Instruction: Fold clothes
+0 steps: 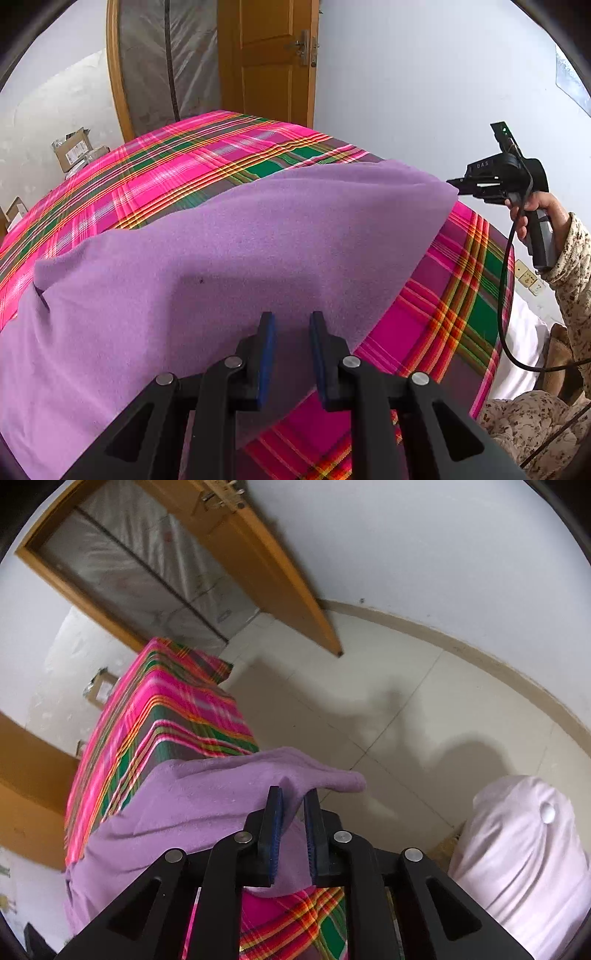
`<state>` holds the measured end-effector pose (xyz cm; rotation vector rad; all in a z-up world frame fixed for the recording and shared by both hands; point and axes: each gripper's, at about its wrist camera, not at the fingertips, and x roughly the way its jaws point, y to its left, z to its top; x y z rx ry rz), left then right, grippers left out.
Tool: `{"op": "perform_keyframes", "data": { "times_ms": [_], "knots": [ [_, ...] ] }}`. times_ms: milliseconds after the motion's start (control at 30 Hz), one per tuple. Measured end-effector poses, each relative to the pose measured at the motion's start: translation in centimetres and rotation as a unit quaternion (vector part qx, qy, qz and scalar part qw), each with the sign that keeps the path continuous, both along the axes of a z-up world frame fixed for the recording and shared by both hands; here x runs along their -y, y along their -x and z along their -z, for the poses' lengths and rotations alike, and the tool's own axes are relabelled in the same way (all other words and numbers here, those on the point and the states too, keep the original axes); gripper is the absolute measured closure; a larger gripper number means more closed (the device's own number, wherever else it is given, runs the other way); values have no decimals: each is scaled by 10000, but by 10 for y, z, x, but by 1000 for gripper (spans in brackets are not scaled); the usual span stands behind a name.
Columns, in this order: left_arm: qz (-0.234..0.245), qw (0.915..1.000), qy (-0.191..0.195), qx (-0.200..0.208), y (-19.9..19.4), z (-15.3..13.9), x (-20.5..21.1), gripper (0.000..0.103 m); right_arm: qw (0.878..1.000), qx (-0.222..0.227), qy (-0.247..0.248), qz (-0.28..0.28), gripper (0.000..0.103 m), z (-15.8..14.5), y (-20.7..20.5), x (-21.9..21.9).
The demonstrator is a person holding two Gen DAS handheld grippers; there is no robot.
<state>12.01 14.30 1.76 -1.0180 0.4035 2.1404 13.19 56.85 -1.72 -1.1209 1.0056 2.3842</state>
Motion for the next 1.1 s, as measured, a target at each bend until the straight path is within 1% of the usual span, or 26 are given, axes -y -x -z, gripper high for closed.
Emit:
{"op": "perform_keyframes", "data": {
  "times_ms": [100, 167, 233, 300, 367, 467, 533, 633, 767, 800, 867, 900, 1000, 1067, 1100],
  "knots": [
    [4, 10000, -16, 11, 0, -1, 1, 84, 9998, -47, -100, 169, 89, -9, -6, 1],
    [11, 10000, -42, 20, 0, -2, 2, 84, 9988, -71, -216, 435, 88, -16, -10, -1],
    [10, 10000, -44, 30, 0, -2, 1, 84, 9979, -262, -272, 530, 87, -23, -13, -2],
    [15, 10000, -47, 37, 0, -2, 0, 84, 9975, -292, -338, 552, 87, -29, -13, -3],
    [39, 10000, -64, 46, 0, -2, 0, 84, 9977, -507, -240, 382, 86, -32, -10, 0],
    [40, 9999, -71, 67, 1, -2, -1, 84, 9965, -767, 95, -308, 79, -31, 11, 12],
    [43, 9999, -80, 82, 1, -2, -1, 84, 9935, -842, 146, -751, 69, -30, 28, 24],
    [35, 9999, -109, 117, 2, -1, 0, 84, 9882, -808, 156, -1295, 65, -24, 53, 41],
    [30, 9998, -144, 149, 4, -1, 1, 84, 9851, -470, -29, -1653, 65, -14, 73, 55],
    [31, 9998, -152, 158, 4, -1, 1, 84, 9849, -434, -90, -1674, 66, -13, 74, 56],
    [33, 9997, -165, 174, 5, -1, 1, 84, 9851, -434, -217, -1650, 73, -14, 73, 57],
    [35, 9997, -171, 181, 6, -1, 1, 84, 9856, -406, -262, -1621, 78, -14, 73, 56],
    [34, 9996, -190, 200, 8, 0, 0, 84, 9878, -446, -217, -1477, 83, -14, 70, 55],
    [37, 9996, -201, 207, 8, 1, 0, 84, 9876, -479, -354, -1451, 88, -15, 70, 57],
    [38, 9996, -201, 209, 8, 1, 0, 84, 9875, -495, -427, -1437, 96, -17, 70, 57]
  ]
}}
